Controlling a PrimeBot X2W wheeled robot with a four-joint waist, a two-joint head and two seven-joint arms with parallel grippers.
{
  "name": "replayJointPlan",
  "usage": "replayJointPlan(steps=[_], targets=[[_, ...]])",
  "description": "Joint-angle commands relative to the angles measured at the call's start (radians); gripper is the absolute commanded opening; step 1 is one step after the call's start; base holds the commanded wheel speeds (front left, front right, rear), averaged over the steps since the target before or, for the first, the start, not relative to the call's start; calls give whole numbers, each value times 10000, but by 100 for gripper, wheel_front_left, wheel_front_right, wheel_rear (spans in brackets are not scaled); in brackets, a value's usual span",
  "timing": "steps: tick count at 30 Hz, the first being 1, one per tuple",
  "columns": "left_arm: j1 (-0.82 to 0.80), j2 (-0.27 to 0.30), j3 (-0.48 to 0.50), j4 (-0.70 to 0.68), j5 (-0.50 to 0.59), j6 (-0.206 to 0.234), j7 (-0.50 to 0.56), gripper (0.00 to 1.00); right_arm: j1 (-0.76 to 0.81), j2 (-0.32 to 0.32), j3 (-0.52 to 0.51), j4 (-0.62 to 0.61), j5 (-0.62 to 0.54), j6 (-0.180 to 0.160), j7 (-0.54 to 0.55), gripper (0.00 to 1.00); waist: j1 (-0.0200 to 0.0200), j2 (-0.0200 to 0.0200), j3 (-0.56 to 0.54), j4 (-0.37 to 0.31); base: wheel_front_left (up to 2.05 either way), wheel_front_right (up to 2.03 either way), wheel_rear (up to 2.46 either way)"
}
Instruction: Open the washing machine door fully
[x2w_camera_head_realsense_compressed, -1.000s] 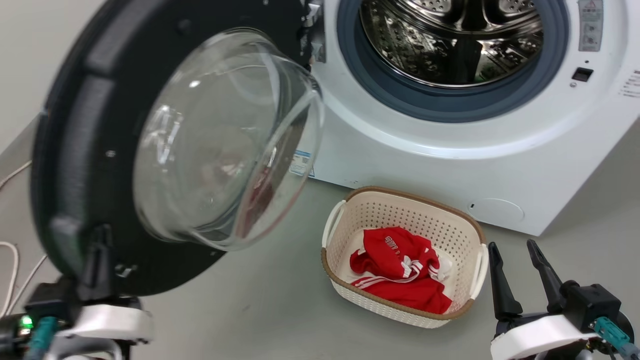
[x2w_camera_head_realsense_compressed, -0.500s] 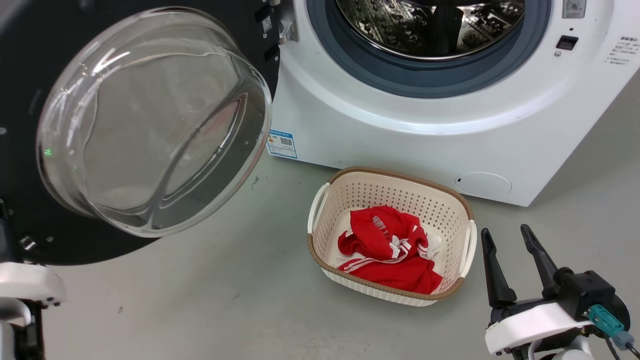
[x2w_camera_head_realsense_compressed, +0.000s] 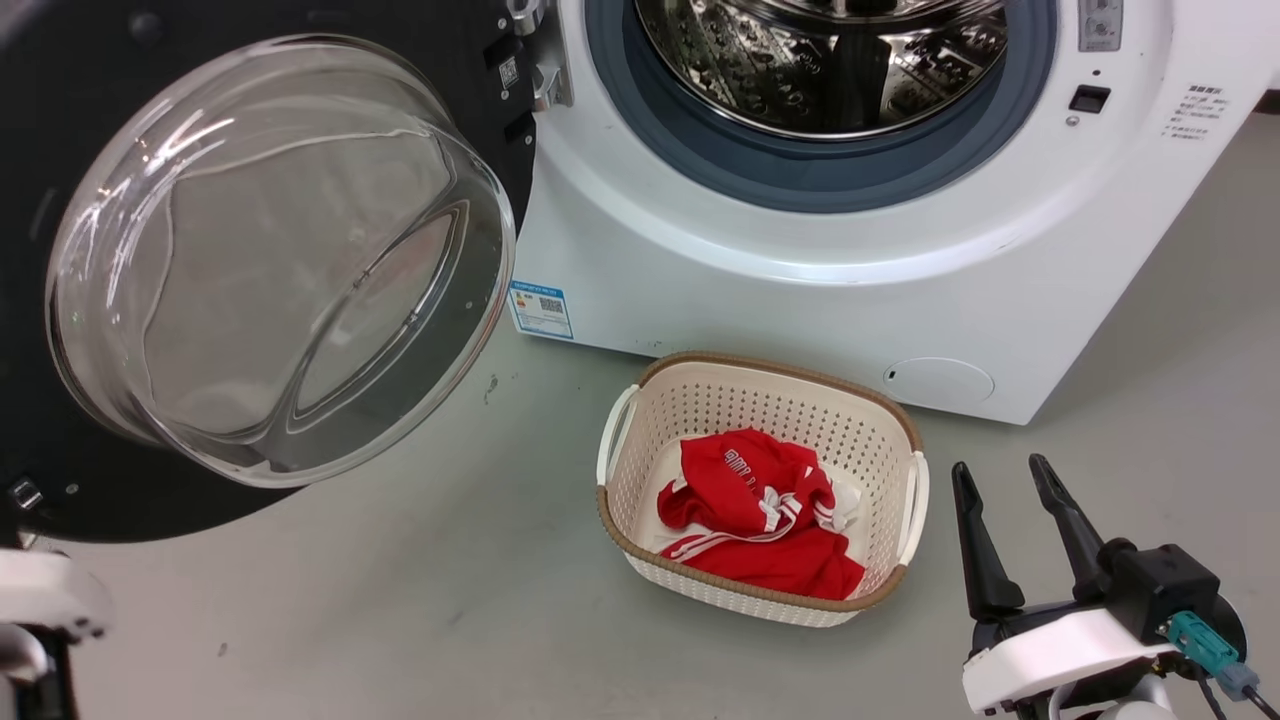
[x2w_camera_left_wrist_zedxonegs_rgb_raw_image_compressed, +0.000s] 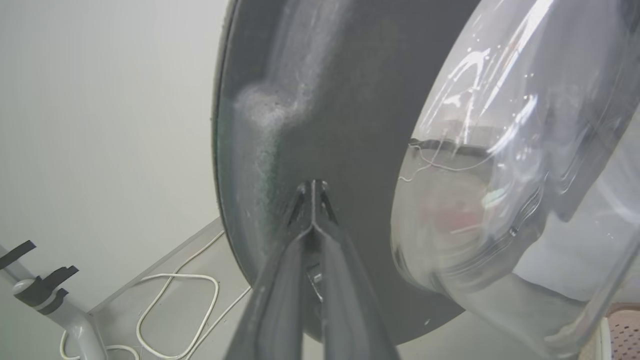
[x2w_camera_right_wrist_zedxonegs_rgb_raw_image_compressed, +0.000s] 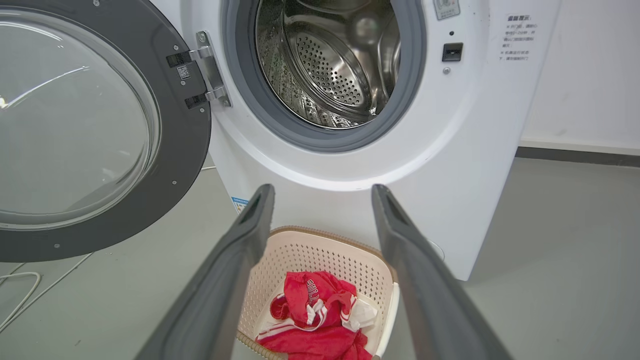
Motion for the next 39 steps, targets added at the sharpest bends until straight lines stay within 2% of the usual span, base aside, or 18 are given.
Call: replayJointPlan(steps=[1,8,10,11,12,13,14,15,18,27,39], targets=[[366,-297,35,-303,148,-26,-6,0,85,8,-3,24,38,-7,-48,100,-1,0,-118,-33,0,0,0],[1800,-1685,73,-2020,624,-163,-8,0,233,9,-8,113,29,-7,-119,100,-1,0,-481,-119,0,0,0],[2262,-2276,-21,-2691,798,-129,-8,0,238,9,9,120,5,-7,-127,100,-1,0,-575,-178,0,0,0],[2527,-2579,-113,-3015,879,-139,-8,15,252,8,3,117,-6,-7,-131,100,-1,0,-622,-208,0,0,0],[2722,-2805,-180,-3315,968,-167,-6,35,274,9,-2,108,-12,-7,-138,100,-1,0,-647,-232,0,0,0],[2906,-2996,-266,-3582,1058,-185,-8,50,301,9,-11,111,-19,-7,-141,100,-1,0,-682,-257,0,0,0],[3079,-3137,-366,-3808,1127,-242,-8,89,331,9,1,111,-20,-7,-131,100,-1,0,-720,-291,0,0,0],[3217,-3289,-462,-4020,1190,-262,-8,100,356,9,4,109,-15,-7,-133,100,-1,0,-745,-324,0,0,0],[3662,-3593,-773,-4558,1301,-293,-6,100,379,8,16,103,-47,-7,-140,100,-1,0,-818,-436,0,0,0],[4103,-3793,-1515,-5947,1556,32,-13,100,464,9,68,-37,-138,-7,-126,100,-1,0,-954,-831,0,0,0],[3021,-3717,-2113,-5595,1975,-603,-13,100,305,8,-135,-618,-559,-7,138,100,-1,0,-909,-1765,0,0,0]])
